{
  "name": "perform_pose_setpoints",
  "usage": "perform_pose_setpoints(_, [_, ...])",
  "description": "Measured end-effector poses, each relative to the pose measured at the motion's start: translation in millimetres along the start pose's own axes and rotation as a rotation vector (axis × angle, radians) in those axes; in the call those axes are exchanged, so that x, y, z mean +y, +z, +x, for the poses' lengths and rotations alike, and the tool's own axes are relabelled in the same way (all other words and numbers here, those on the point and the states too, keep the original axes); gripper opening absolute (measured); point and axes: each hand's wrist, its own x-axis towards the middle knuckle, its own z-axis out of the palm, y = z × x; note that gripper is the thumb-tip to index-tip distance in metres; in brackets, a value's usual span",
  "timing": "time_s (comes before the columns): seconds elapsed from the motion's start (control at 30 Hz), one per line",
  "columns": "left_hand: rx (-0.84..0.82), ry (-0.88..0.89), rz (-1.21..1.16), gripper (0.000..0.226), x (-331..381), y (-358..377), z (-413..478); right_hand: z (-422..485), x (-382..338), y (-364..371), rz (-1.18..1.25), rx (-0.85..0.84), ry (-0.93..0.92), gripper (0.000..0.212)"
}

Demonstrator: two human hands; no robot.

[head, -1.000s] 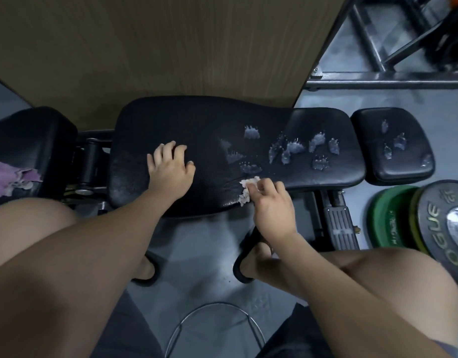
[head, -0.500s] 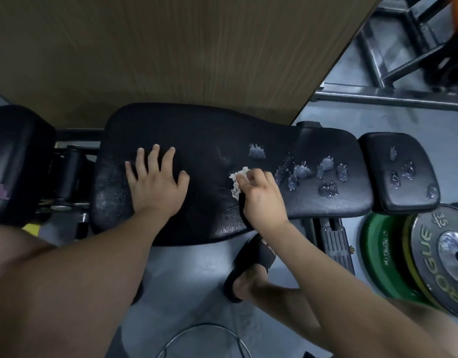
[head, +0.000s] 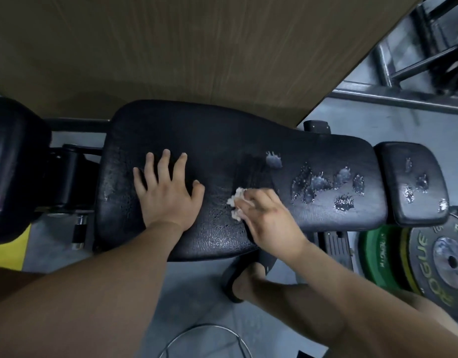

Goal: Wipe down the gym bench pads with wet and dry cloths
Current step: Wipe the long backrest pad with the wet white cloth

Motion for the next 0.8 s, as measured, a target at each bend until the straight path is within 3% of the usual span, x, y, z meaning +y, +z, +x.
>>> perform_pose_setpoints(0.1, [-0.004,-0.008,0.003,0.065,0.7,-0.8,1.5,24.3,24.0,-3.6,-0.061,-0.020,-0.072,0.032])
perform_pose_setpoints(0.27, [-0.003,-0.013,-0.004,0.064,1.1,-1.4,1.6,111.5,53.4,-7.9,-0.135,0.076,0.171,0.026])
perform_pose_setpoints(0.33, [0.001,-0.013,0.007,0.064,1.0,-1.1,1.4,113.8,43.0,-7.2,-0.135,0.091,0.179,0.028])
perform_pose_setpoints(0.5, [0.002,-0.018,0.015,0.064,1.9,-1.5,2.4,35.9,-0.9,-6.9,0.101,-0.085,-0.144,0.035])
perform_pose_setpoints(0.6, [0.007,-0.019,0.017,0.064,2.8,-1.5,2.6,22.2,10.4,-10.9,0.083,-0.176,-0.299,0.029])
perform_pose_setpoints(0.8, [0.004,-0.028,0.004,0.063,3.2,-0.8,1.7,46.0,23.3,-6.3,0.034,0.059,0.033,0.027])
